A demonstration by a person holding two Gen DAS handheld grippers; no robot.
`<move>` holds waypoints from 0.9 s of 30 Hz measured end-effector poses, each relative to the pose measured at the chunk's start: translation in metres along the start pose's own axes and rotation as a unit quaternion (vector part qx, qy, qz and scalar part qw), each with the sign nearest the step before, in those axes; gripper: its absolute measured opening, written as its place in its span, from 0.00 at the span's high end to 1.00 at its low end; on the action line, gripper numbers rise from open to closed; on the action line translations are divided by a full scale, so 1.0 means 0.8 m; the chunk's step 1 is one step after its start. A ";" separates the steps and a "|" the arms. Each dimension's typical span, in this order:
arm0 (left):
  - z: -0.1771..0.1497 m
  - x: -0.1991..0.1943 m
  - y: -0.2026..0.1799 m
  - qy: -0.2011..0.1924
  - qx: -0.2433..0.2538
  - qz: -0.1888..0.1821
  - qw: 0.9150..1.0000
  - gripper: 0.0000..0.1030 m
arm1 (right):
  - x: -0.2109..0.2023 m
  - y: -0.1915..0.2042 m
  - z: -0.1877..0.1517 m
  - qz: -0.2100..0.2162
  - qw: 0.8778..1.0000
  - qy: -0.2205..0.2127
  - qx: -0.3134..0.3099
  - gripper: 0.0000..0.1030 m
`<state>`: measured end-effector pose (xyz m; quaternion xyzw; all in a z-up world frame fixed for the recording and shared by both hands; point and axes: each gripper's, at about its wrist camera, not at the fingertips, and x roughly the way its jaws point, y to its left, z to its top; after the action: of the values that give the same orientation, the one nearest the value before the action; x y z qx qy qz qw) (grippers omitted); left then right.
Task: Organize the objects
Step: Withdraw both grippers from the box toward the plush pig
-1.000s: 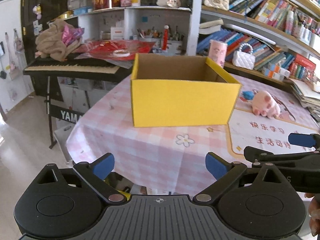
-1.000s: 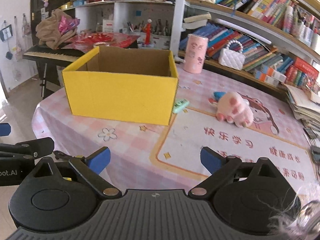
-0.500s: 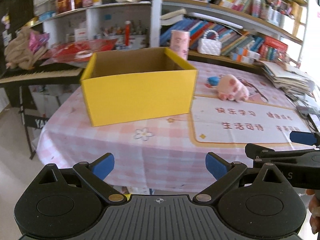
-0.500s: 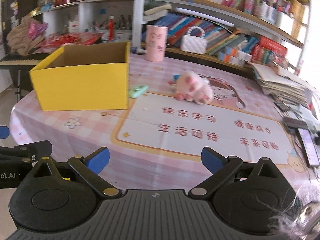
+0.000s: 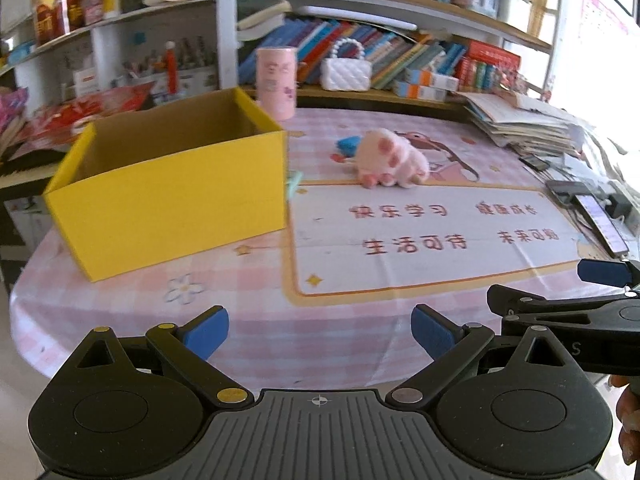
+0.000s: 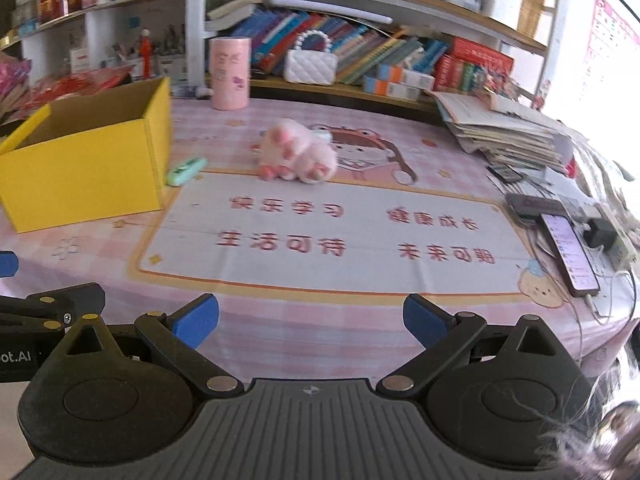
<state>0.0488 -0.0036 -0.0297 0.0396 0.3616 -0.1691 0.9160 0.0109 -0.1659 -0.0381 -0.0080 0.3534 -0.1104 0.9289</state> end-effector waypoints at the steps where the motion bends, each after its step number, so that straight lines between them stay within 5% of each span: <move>1: 0.003 0.004 -0.005 0.001 0.003 -0.002 1.000 0.04 | 0.003 -0.006 0.001 -0.003 1.000 0.003 0.004 0.03; 19: 0.067 0.078 -0.030 -0.011 -0.019 0.024 0.999 0.06 | 0.094 -0.050 0.069 0.038 0.999 0.007 -0.015 0.05; 27: 0.107 0.128 -0.053 -0.014 0.008 0.062 0.998 0.38 | 0.142 -0.074 0.121 0.094 0.994 -0.028 -0.045 0.24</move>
<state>0.1598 -0.0890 -0.0339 0.0664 0.3438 -0.1151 0.9296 0.1456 -0.2534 -0.0345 -0.0200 0.3309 -0.0062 0.9434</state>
